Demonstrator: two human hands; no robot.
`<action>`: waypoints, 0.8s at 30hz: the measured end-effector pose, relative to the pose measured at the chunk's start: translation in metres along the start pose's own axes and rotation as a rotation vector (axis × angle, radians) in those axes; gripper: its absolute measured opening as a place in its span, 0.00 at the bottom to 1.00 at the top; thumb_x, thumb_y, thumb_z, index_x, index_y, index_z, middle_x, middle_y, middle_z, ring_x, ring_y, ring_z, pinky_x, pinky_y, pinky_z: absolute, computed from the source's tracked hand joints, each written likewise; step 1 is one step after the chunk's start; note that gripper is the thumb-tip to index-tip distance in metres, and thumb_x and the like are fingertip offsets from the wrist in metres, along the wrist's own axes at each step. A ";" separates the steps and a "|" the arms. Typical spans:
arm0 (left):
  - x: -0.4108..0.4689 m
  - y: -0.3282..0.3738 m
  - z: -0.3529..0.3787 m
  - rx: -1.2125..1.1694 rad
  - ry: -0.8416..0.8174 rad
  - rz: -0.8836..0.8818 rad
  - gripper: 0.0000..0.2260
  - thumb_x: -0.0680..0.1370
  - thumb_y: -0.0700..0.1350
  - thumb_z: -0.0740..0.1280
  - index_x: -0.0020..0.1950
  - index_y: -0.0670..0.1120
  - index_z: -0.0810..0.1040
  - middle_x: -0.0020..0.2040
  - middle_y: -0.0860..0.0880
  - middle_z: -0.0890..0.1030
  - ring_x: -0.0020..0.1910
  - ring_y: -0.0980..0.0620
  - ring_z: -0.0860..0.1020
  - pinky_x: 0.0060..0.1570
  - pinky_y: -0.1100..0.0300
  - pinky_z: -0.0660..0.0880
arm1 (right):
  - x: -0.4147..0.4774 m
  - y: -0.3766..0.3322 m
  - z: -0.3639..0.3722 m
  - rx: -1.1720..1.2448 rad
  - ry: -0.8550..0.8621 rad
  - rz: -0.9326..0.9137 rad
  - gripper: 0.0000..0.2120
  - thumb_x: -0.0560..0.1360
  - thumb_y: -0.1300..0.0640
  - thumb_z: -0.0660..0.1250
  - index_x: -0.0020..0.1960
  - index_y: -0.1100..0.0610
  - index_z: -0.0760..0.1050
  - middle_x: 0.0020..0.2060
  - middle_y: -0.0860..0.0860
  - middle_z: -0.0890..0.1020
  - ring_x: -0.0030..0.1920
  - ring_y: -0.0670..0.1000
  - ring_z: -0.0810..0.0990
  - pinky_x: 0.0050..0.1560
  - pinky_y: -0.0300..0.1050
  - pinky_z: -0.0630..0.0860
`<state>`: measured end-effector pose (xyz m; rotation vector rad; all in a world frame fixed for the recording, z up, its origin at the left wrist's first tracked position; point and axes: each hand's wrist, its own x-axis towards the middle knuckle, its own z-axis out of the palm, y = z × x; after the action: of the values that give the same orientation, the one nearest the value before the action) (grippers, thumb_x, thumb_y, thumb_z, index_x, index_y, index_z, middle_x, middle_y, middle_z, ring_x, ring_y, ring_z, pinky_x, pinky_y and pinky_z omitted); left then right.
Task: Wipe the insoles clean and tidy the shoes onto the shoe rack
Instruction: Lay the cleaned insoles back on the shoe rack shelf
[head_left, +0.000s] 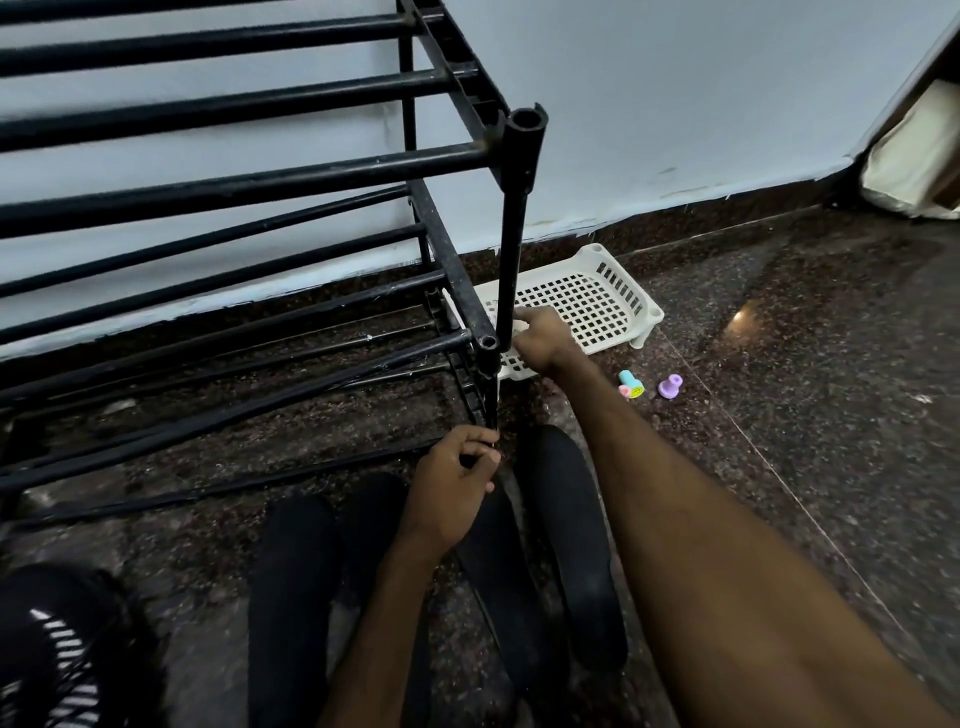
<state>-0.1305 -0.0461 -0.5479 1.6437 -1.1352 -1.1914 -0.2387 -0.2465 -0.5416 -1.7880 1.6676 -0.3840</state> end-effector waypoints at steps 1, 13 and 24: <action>-0.001 0.001 0.000 -0.001 0.000 0.005 0.07 0.81 0.43 0.66 0.57 0.50 0.78 0.50 0.51 0.81 0.37 0.53 0.81 0.30 0.69 0.70 | -0.003 0.000 0.000 0.005 0.011 -0.011 0.23 0.71 0.66 0.63 0.61 0.49 0.80 0.62 0.58 0.79 0.62 0.58 0.77 0.66 0.52 0.72; -0.006 0.002 0.007 0.034 -0.023 0.013 0.06 0.81 0.44 0.65 0.58 0.50 0.77 0.51 0.52 0.81 0.39 0.51 0.82 0.30 0.68 0.70 | -0.020 0.013 -0.006 0.185 0.297 0.110 0.20 0.69 0.69 0.61 0.57 0.60 0.81 0.53 0.61 0.83 0.50 0.58 0.81 0.56 0.52 0.78; -0.015 -0.002 0.031 0.166 0.047 -0.063 0.06 0.83 0.42 0.62 0.52 0.45 0.79 0.37 0.50 0.82 0.27 0.55 0.75 0.33 0.60 0.75 | -0.152 0.091 -0.022 0.443 0.411 0.337 0.18 0.70 0.68 0.65 0.56 0.54 0.81 0.49 0.52 0.85 0.46 0.53 0.83 0.49 0.44 0.79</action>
<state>-0.1618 -0.0339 -0.5537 1.8354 -1.1875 -1.1167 -0.3445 -0.1032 -0.5503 -1.1295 1.9298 -0.9309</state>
